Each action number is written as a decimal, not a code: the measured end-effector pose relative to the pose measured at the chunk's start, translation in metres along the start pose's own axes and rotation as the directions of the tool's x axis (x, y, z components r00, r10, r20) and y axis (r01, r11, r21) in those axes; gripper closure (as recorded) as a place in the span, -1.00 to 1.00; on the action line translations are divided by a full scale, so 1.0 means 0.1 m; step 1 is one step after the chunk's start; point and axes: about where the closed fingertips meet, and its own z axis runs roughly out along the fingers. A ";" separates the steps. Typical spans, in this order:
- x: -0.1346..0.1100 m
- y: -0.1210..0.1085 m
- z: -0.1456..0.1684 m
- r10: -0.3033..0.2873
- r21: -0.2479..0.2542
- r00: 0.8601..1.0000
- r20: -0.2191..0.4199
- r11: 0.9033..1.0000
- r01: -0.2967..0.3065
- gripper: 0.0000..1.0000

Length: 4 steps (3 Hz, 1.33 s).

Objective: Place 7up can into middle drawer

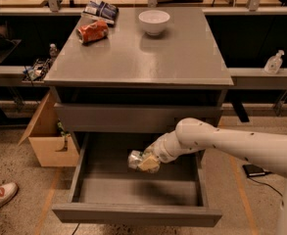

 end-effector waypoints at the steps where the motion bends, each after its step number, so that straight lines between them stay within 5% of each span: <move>1: 0.12 -0.07 0.15 0.038 0.024 0.999 -0.018 0.999 -0.038 1.00; 4: 0.21 -0.11 0.50 0.125 0.065 0.992 -0.013 0.990 -0.124 1.00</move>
Offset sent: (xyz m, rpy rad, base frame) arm 0.0188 -0.0027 -0.0494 -0.0147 0.0184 -0.1508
